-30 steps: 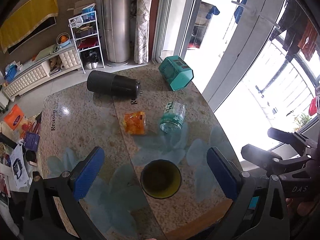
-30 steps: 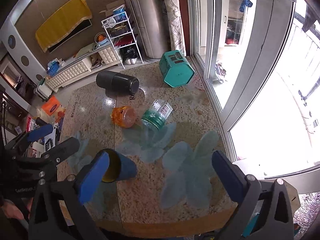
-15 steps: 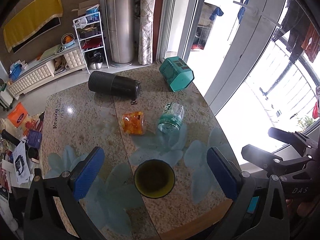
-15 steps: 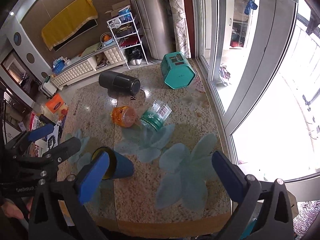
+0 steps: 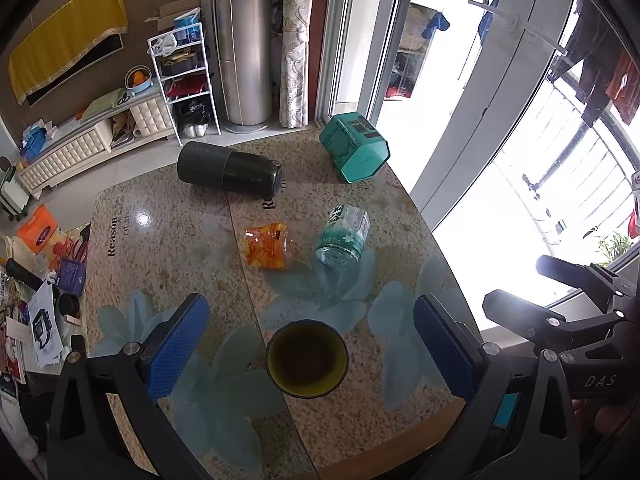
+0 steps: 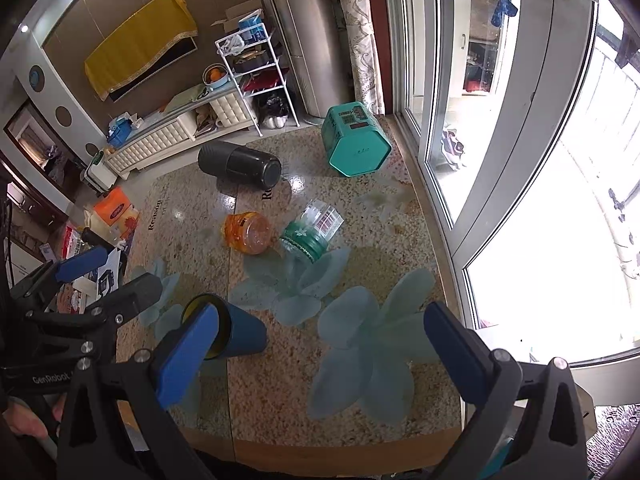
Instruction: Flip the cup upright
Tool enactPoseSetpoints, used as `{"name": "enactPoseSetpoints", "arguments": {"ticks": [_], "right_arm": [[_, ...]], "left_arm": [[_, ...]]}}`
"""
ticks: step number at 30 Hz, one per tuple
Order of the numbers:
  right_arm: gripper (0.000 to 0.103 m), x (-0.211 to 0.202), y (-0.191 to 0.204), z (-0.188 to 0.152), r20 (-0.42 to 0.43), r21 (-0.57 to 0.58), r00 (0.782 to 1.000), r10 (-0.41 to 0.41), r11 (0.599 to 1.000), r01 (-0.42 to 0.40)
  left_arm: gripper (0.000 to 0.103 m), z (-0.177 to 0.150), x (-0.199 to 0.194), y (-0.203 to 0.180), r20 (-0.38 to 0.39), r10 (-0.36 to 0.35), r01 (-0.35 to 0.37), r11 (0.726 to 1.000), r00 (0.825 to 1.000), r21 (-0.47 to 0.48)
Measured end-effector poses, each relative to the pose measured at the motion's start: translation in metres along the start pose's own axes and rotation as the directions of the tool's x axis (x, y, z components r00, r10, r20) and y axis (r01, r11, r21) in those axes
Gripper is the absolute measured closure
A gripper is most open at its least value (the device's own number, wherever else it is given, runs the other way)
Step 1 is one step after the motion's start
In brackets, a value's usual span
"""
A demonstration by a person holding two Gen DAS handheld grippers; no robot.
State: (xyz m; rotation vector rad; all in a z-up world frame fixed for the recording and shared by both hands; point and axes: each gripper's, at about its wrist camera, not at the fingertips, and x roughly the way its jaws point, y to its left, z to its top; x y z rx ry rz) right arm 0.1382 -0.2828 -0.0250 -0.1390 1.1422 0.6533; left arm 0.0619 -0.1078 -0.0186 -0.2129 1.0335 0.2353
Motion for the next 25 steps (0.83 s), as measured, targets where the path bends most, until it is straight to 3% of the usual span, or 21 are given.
{"name": "enactPoseSetpoints", "arguments": {"ticks": [25], "right_arm": [[0.0,0.0035,0.0009,-0.0027,-0.012,0.001,1.0,0.014,1.0,-0.014]], "left_arm": [[0.0,-0.0044,0.0015,0.004,-0.001,0.006,-0.006,1.0,1.0,0.004]]}}
